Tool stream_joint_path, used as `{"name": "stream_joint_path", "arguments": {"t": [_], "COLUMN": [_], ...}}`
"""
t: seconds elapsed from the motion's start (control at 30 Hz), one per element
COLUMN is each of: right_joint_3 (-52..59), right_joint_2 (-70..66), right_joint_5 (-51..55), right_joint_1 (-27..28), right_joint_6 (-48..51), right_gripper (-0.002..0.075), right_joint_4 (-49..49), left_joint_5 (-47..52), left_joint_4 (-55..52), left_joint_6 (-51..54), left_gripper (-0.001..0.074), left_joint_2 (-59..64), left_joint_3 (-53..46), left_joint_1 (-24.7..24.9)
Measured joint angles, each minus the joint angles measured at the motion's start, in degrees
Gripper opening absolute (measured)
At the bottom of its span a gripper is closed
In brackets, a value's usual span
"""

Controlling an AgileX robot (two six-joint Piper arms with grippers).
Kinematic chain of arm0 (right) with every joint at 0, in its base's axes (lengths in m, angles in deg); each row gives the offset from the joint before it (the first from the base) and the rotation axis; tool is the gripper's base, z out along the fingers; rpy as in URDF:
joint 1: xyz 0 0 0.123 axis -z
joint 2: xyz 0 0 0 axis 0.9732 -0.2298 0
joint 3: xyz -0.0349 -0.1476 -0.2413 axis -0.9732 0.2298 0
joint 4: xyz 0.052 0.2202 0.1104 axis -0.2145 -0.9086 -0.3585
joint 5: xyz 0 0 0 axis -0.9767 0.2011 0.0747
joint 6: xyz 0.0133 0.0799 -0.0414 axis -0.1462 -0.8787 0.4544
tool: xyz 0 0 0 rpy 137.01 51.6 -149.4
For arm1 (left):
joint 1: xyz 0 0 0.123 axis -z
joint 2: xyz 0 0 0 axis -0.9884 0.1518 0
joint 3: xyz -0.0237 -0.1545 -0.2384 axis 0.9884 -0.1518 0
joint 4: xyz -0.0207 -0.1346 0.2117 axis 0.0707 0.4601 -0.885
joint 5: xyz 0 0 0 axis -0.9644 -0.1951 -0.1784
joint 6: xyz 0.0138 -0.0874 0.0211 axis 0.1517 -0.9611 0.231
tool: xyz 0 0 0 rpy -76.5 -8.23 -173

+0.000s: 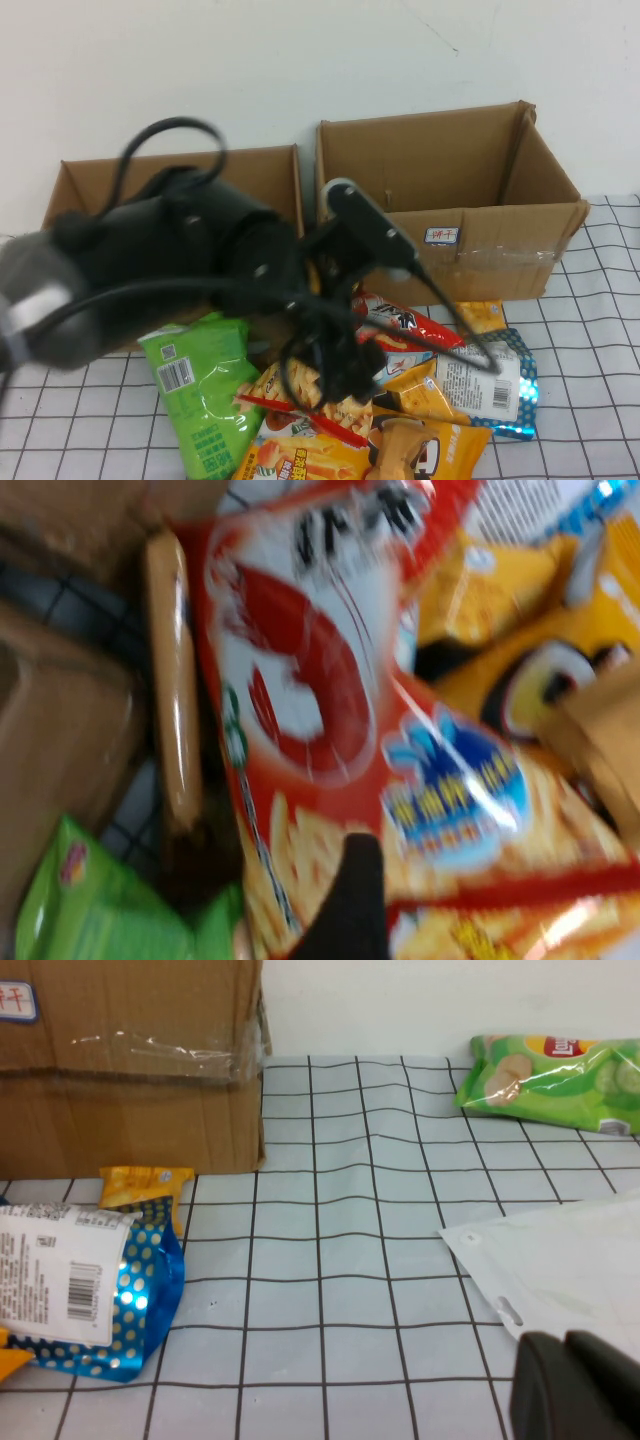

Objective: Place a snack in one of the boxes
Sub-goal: Pick up the potato chip

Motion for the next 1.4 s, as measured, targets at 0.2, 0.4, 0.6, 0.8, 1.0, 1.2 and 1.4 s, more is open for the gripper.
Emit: {"name": "stream_joint_path", "arguments": {"t": [0.2, 0.4, 0.6, 0.8, 1.0, 1.2, 1.4], "right_joint_3": [0.0, 0.0, 0.0, 0.0, 0.0, 0.0, 0.0], "right_joint_2": [0.0, 0.0, 0.0, 0.0, 0.0, 0.0, 0.0], "right_joint_5": [0.0, 0.0, 0.0, 0.0, 0.0, 0.0, 0.0], "right_joint_1": [0.0, 0.0, 0.0, 0.0, 0.0, 0.0, 0.0], "right_joint_6": [0.0, 0.0, 0.0, 0.0, 0.0, 0.0, 0.0], "right_gripper": [-0.0001, -0.0001, -0.0001, -0.0001, -0.0001, -0.0001, -0.0001], "right_joint_4": [-0.1, -0.1, -0.1, -0.1, -0.1, -0.3, -1.1], "left_joint_5": [0.1, 2.9, 4.6, 4.7, 4.5, 4.7, 8.7], "left_joint_4": [-0.2, -3.1, -7.1, -8.1, -10.4, -12.5, -9.5], "left_joint_6": [-0.8, -0.9, -4.0, -7.5, -11.5, -13.5, -13.5], "left_gripper": [0.0656, 0.0662, 0.0662, 0.066, 0.0468, 0.0363, 0.0363], "left_joint_2": [9.5, 19.1, 25.1, 28.1, 29.2, 29.2, 26.9], "left_joint_3": [7.5, 12.8, 16.2, 17.9, 18.1, 18.5, 20.7], "left_joint_1": [0.0, 0.0, 0.1, 0.1, 0.1, 0.1, 0.1]}}
